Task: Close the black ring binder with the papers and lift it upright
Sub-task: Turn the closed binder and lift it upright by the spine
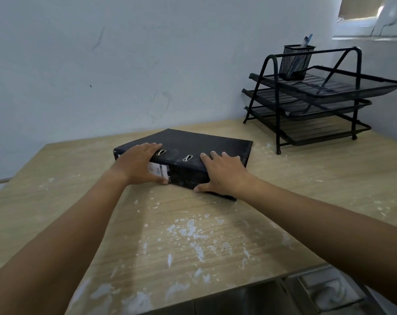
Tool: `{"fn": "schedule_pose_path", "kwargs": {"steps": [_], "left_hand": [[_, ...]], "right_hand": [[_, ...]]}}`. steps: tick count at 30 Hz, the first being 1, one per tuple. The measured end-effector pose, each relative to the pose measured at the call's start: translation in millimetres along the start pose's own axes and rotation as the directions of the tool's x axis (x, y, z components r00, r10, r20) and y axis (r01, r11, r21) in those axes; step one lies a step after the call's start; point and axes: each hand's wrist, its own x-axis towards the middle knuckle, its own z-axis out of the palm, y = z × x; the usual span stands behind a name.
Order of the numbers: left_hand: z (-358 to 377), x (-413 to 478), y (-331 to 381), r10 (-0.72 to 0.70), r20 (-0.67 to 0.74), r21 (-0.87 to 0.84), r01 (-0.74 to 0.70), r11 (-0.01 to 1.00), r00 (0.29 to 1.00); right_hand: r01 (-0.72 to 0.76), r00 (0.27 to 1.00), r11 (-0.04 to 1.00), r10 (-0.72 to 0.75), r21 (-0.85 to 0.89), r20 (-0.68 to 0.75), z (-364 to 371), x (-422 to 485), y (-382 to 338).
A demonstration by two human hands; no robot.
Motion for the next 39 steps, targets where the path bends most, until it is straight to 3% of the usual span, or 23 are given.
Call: {"fn": "schedule_pose_path", "kwargs": {"steps": [3,7,14,21,27,31,35,39], "left_hand": [[0,2,-9,-0.004,0.017,0.01,0.004,1.0,1.0],[6,-6,-7,0.001,-0.082,-0.011,-0.002,1.0,0.997],[9,-31,13,-0.042,-0.198,-0.004,0.042,0.999,0.979],[11,-56,37,-0.014,-0.274,0.06,0.032,0.998,0.962],[16,-62,39,-0.01,-0.28,0.112,0.043,0.993,0.96],[15,-61,41,-0.005,-0.246,0.118,0.035,0.992,0.969],[13,-59,46,0.015,-0.221,0.148,0.018,0.989,0.975],[16,-59,57,0.079,-0.248,0.178,-0.035,0.983,0.966]], "right_hand": [[0.046,0.998,0.999,-0.046,-0.01,-0.032,4,3,5],[0.111,0.992,0.994,-0.112,-0.024,-0.056,2,9,21],[0.232,0.973,0.973,-0.232,-0.006,0.015,-9,13,52],[0.239,0.97,0.966,-0.242,0.098,0.015,-8,15,81],[0.181,0.966,0.974,-0.149,0.138,-0.211,9,3,85],[0.098,0.963,0.932,-0.001,0.349,-0.268,26,-8,87],[0.106,0.943,0.797,0.109,0.595,-0.315,30,-16,89],[0.04,0.901,0.58,0.331,0.814,-0.28,28,-20,88]]}}
